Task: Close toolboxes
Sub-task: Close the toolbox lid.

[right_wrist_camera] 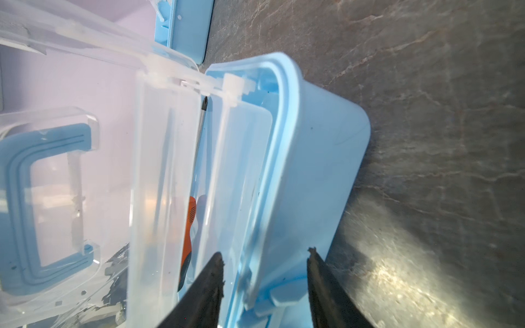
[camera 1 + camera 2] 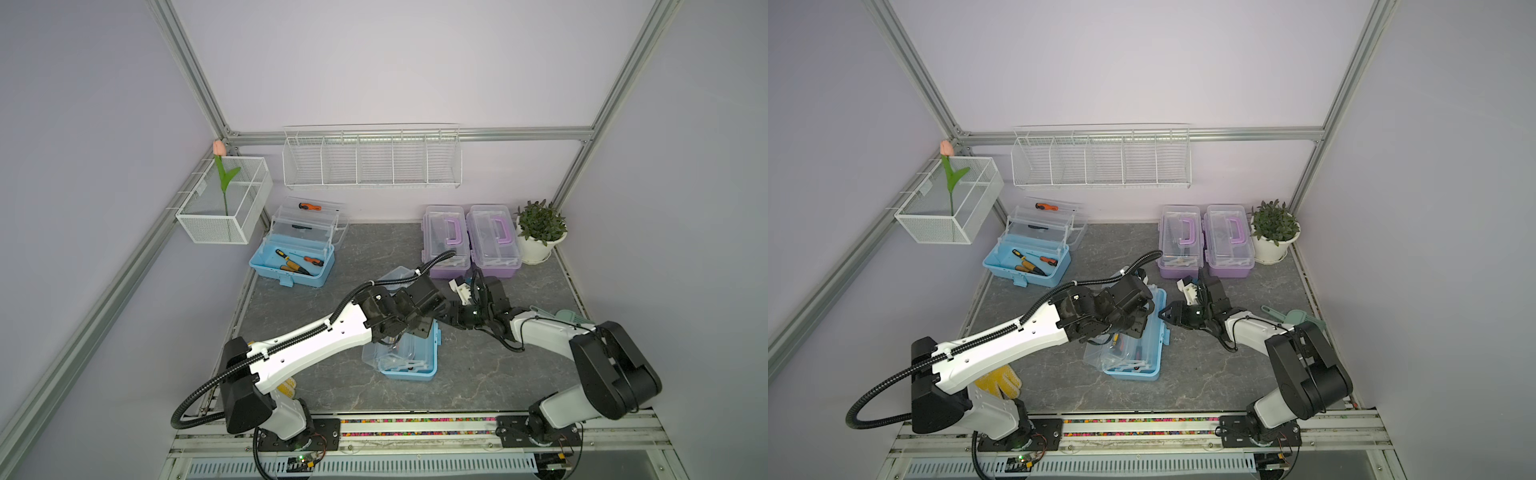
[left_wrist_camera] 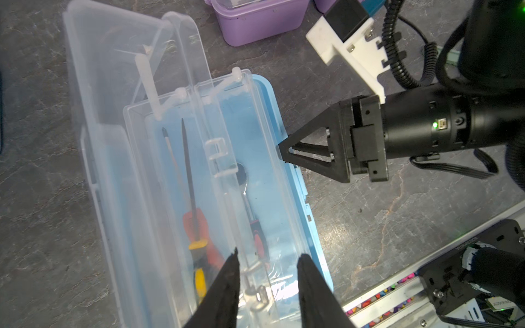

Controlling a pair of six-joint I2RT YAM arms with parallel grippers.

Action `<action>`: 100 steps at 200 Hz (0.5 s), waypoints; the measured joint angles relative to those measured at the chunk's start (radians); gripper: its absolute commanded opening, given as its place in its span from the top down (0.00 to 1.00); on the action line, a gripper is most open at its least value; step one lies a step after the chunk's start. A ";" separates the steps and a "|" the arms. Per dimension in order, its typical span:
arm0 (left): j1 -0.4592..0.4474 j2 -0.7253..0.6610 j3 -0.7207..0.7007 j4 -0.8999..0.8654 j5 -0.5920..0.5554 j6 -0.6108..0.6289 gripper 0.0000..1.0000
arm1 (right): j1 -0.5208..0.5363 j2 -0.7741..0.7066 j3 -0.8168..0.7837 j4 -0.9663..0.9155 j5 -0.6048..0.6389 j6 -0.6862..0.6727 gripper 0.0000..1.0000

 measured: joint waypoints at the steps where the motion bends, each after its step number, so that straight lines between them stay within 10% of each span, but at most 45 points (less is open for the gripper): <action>1: 0.000 0.001 0.000 0.001 0.001 0.000 0.63 | 0.000 0.000 -0.001 0.001 0.000 0.001 0.51; 100: -0.015 0.099 0.018 0.071 0.057 -0.001 0.63 | -0.052 -0.132 -0.033 -0.113 0.070 -0.038 0.51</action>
